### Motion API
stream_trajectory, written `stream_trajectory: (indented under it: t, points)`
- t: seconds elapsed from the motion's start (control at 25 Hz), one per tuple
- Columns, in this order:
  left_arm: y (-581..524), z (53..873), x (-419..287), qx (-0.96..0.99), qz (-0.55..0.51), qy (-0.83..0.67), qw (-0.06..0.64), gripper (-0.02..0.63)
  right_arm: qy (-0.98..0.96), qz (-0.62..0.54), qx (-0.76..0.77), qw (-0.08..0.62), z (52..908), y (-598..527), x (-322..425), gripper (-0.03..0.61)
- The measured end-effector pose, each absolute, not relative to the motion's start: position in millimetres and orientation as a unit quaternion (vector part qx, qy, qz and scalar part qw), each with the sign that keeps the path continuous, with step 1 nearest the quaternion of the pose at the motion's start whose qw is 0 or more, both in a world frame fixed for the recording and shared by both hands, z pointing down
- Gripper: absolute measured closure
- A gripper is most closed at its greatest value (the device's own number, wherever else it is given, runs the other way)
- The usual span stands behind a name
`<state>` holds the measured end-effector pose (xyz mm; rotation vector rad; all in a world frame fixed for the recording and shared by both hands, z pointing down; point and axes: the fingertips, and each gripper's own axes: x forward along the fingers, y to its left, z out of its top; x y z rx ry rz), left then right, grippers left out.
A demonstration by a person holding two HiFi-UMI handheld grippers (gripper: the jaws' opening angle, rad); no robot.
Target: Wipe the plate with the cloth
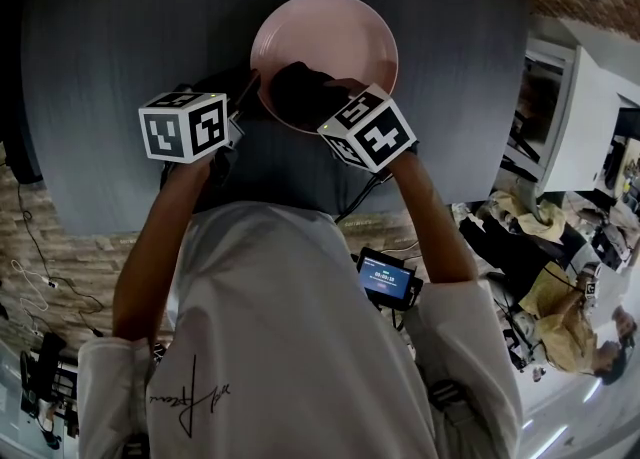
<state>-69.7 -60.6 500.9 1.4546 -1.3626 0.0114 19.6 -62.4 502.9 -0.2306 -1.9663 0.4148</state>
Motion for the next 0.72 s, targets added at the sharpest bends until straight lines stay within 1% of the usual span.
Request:
stream_trajectory:
  t: [0.72]
  points:
    - [-60, 502, -70, 0.614, 0.006, -0.573, 0.543, 0.552, -0.81, 0.172, -0.123, 0.547, 504, -67, 39, 0.506]
